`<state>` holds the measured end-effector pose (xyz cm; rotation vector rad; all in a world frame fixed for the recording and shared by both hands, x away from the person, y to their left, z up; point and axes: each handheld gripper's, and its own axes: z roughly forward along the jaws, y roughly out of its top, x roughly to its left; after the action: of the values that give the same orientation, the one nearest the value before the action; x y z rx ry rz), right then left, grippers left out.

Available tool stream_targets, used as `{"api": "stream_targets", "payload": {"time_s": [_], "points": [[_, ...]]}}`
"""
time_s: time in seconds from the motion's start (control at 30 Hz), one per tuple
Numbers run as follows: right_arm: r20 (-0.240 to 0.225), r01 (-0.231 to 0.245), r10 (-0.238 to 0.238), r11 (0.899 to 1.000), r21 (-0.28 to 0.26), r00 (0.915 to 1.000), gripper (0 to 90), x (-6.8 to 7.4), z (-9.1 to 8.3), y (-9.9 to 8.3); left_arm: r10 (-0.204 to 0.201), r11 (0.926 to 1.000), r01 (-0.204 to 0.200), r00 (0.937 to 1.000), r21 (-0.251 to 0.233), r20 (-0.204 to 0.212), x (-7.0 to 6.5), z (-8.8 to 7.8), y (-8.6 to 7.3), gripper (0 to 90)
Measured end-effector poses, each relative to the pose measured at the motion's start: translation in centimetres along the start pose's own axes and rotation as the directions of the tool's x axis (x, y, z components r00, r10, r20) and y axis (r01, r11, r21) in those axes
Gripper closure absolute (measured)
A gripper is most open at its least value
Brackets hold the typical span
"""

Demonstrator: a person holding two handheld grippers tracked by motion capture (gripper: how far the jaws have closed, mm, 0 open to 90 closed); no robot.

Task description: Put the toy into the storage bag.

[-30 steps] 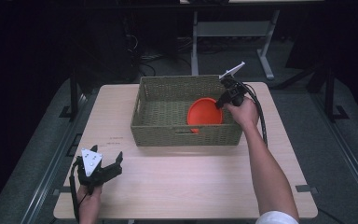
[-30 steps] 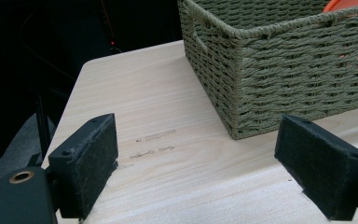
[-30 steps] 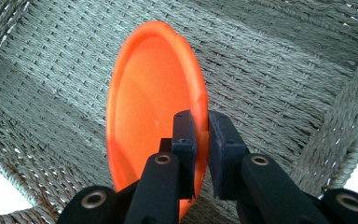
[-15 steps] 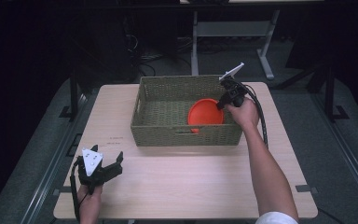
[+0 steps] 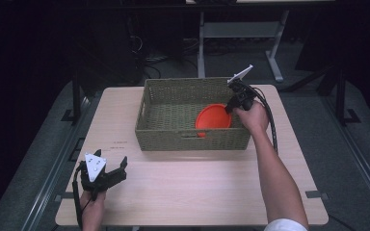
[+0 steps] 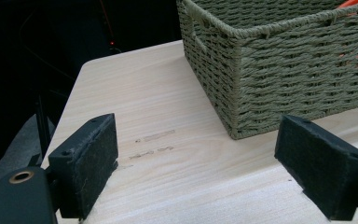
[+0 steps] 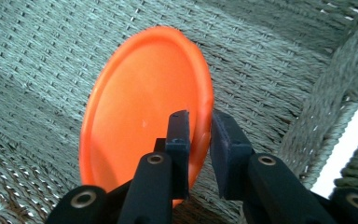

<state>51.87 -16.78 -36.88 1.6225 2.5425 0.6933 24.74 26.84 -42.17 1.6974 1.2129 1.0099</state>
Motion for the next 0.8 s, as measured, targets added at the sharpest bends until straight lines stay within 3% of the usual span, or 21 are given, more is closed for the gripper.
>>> {"api": "stream_targets", "payload": {"time_s": [0.33,0.37,0.63,0.8], "points": [[0.022,0.015,-0.015,1.000,0.012,0.9996,75.3,0.12,-0.12,-0.15,0.004,1.0000,-0.004,1.0000,-0.001,0.001,-0.07,0.01,0.03,12.8],[-0.011,0.004,-0.004,1.000,-0.002,0.9999,75.2,0.02,-0.23,-0.11,0.004,1.0000,-0.004,1.0000,0.000,0.000,-0.04,0.02,0.02,12.7],[-0.031,0.028,-0.028,1.000,-0.008,0.9991,67.6,0.55,-0.33,-0.04,0.009,1.0000,-0.009,1.0000,0.003,0.001,0.00,-0.06,-0.01,12.8],[-0.052,0.016,-0.017,1.000,-0.024,0.9985,61.7,0.55,-0.50,-0.10,0.006,1.0000,-0.006,1.0000,0.003,0.000,0.04,-0.10,-0.04,12.8]]}}
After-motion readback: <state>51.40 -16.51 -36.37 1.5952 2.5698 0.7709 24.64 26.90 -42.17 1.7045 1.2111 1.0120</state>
